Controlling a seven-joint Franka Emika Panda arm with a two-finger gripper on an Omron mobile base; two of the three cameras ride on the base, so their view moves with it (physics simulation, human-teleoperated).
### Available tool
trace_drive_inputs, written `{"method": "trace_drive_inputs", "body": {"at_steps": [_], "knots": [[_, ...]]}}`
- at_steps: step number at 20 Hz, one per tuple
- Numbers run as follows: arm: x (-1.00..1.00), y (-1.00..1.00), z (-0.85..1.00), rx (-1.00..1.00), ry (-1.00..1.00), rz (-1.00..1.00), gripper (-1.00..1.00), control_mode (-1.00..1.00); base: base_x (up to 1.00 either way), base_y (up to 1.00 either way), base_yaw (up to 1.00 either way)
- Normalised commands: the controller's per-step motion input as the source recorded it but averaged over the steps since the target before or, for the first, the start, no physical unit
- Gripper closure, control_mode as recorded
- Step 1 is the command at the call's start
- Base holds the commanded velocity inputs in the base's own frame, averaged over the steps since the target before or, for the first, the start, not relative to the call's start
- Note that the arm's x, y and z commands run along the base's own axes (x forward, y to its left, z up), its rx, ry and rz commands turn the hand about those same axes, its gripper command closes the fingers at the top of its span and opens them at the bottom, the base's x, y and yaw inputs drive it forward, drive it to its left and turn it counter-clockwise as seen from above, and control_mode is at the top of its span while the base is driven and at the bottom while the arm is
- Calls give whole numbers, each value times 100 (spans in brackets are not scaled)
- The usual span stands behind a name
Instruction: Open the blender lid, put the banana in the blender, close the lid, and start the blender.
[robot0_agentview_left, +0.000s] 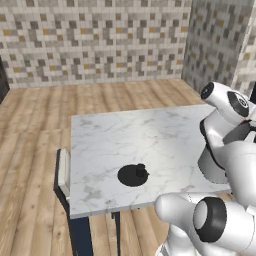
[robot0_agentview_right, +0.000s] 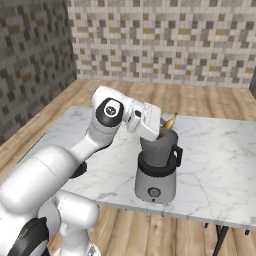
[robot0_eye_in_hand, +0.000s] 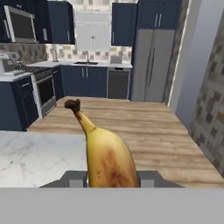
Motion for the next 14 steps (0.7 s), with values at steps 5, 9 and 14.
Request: {"method": "trace_drive_inputs", "body": {"at_steps": [5, 9, 14], "knots": [[0, 0, -37, -6, 6, 0, 100, -100, 0, 0, 0], [2, 0, -25, -5, 4, 0, 100, -100, 0, 0, 0], [18, 4, -13, -7, 14, 3, 100, -100, 0, 0, 0]]}}
